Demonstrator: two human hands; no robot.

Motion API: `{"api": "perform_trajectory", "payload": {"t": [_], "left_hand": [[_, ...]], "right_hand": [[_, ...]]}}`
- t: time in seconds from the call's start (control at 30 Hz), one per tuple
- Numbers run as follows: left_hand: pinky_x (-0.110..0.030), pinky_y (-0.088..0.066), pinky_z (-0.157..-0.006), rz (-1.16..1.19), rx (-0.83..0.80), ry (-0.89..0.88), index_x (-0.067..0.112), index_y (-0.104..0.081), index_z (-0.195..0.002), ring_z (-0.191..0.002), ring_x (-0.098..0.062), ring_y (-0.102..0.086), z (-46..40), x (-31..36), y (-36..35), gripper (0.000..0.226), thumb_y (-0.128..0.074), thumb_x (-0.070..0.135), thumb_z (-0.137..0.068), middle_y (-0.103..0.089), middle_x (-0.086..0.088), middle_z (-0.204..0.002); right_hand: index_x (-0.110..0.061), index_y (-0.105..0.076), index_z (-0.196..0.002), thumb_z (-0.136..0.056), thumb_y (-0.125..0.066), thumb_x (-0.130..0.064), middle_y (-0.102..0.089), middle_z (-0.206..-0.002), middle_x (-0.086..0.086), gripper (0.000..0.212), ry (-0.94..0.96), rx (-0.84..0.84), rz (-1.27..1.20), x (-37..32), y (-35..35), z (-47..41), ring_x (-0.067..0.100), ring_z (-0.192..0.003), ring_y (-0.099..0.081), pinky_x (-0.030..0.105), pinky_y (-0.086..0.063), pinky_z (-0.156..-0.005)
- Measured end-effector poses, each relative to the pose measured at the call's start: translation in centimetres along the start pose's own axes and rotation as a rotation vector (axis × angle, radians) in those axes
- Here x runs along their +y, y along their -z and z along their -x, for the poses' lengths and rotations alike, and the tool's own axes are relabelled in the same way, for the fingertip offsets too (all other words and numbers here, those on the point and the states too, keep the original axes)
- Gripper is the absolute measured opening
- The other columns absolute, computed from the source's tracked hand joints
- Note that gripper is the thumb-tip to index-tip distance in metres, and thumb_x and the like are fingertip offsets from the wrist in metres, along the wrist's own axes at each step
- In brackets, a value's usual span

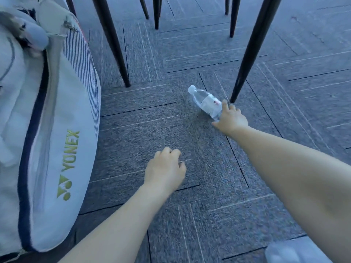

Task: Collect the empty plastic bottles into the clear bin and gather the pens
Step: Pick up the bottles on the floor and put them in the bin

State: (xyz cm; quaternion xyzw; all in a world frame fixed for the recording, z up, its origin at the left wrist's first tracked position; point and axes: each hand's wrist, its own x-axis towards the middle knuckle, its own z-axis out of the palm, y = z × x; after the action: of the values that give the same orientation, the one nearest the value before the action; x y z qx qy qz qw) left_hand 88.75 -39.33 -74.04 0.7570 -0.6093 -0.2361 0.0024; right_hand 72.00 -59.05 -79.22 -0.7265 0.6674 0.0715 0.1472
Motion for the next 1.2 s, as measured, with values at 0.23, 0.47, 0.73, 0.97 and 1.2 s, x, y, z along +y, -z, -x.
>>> {"api": "perform_trajectory", "payload": {"t": [0.23,0.47,0.73,0.97,1.2], "left_hand": [[-0.035,-0.044,-0.077,0.022,0.035,0.037,0.021,-0.051,-0.129,-0.116,-0.021,-0.046,-0.6,0.6,1.2,0.036,-0.041,0.037,-0.098,-0.051,-0.002,-0.128],[-0.039,-0.045,-0.088,0.051,0.014,0.084,0.022,-0.051,-0.132,-0.12,-0.022,-0.047,4.7,3.1,5.2,0.039,-0.043,0.036,-0.097,-0.051,0.0,-0.133],[-0.037,-0.046,-0.085,0.155,-0.078,0.049,0.022,-0.058,-0.123,-0.117,-0.022,-0.048,19.5,13.4,11.8,0.031,-0.047,0.031,-0.096,-0.054,0.003,-0.128],[-0.029,-0.045,-0.089,0.166,-0.239,-0.054,0.027,-0.052,-0.131,-0.121,-0.013,-0.046,30.6,26.3,14.4,0.035,-0.046,0.036,-0.097,-0.049,0.01,-0.133],[-0.029,-0.047,-0.088,0.128,-0.313,-0.059,0.028,-0.05,-0.132,-0.121,-0.012,-0.045,37.1,31.3,11.9,0.036,-0.044,0.037,-0.097,-0.048,0.01,-0.132]], "right_hand": [[-0.012,-0.022,-0.145,-0.085,-0.066,-0.034,-0.042,-0.134,0.017,0.078,0.027,-0.046,-0.099,-2.5,-1.4,3.3,0.036,-0.118,-0.048,0.047,-0.048,-0.086],[-0.011,-0.03,-0.138,-0.078,-0.068,-0.036,-0.045,-0.125,0.012,0.076,0.073,-0.162,-0.313,-4.2,3.4,13.4,0.033,-0.112,-0.049,0.04,-0.046,-0.082],[-0.023,-0.025,-0.144,-0.078,-0.062,-0.042,-0.048,-0.123,0.001,0.078,-0.124,-0.172,-0.644,3.3,17.4,34.7,0.025,-0.111,-0.05,0.041,-0.047,-0.085],[-0.044,-0.032,-0.138,-0.069,-0.061,-0.057,-0.053,-0.127,-0.015,0.075,-0.576,-0.22,-0.863,16.1,23.6,54.0,0.011,-0.112,-0.054,0.037,-0.05,-0.088],[-0.032,-0.028,-0.142,-0.08,-0.058,-0.063,-0.058,-0.129,-0.003,0.076,-0.718,-0.327,-0.926,20.9,21.9,58.4,0.008,-0.094,-0.064,0.013,-0.051,-0.06]]}}
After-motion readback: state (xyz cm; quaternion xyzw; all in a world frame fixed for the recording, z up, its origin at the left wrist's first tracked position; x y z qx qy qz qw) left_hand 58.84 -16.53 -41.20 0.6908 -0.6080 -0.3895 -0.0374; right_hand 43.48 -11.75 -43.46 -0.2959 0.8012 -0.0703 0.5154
